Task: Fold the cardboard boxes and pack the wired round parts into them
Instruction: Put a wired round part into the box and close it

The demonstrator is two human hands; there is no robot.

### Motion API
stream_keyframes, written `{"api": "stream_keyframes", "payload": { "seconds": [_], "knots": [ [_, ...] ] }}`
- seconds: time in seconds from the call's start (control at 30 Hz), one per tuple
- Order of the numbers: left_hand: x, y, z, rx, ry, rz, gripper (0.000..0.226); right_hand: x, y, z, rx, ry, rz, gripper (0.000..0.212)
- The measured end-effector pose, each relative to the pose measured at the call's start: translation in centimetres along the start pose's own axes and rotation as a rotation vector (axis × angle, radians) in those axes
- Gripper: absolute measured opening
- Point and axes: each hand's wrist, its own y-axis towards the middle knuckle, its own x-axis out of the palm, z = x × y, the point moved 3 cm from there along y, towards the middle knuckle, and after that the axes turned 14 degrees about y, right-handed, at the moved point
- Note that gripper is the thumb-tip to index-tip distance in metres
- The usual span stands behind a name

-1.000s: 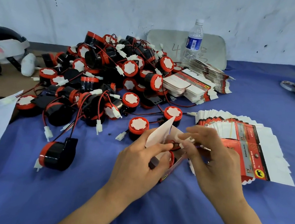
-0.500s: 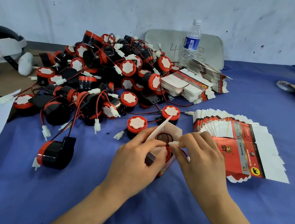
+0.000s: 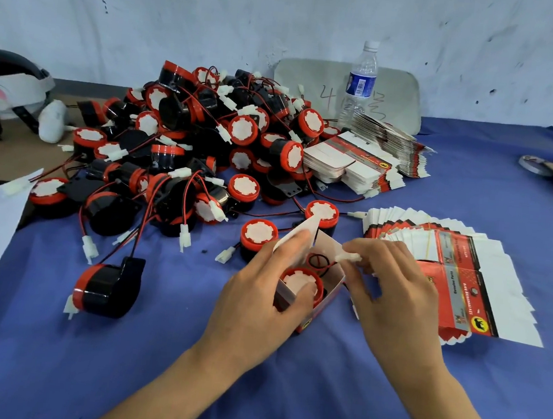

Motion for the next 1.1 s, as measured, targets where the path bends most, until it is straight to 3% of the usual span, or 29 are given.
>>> {"api": "stream_keyframes", "payload": {
  "seconds": [0.23, 0.37, 0.5, 0.67, 0.83, 0.97, 1.1],
  "knots": [
    [0.0, 0.0, 0.1, 0.041, -0.019, -0.014, 0.054, 1.0, -0.2, -0.3, -0.198, -0.112, -0.142, 0.015],
    [0.0, 0.0, 0.2, 0.065, -0.019, -0.028, 0.053, 0.9, 0.0, -0.1, -0.171, -0.113, -0.17, 0.013],
    [-0.1, 0.0, 0.2, 0.069, -0.005, -0.025, 0.055, 1.2, 0.0, 0.5, -0.064, -0.169, -0.219, 0.028],
    [-0.2, -0.1, 0.2, 0.065, -0.009, -0.008, 0.056, 1.7, -0.5, 0.9, 0.001, -0.247, -0.277, 0.031],
    [-0.3, 0.0, 0.2, 0.059, -0.017, 0.007, 0.054, 1.7, -0.2, 0.8, 0.095, -0.254, -0.261, 0.02],
    [-0.1, 0.0, -0.2, 0.029, -0.048, 0.006, 0.055, 1.7, -0.6, 0.7, 0.193, -0.192, -0.381, 0.005],
    [0.0, 0.1, -0.4, 0.001, -0.085, 0.002, 0.053, 2.0, -0.9, 0.5, 0.327, -0.171, -0.508, 0.041]
  ]
}}
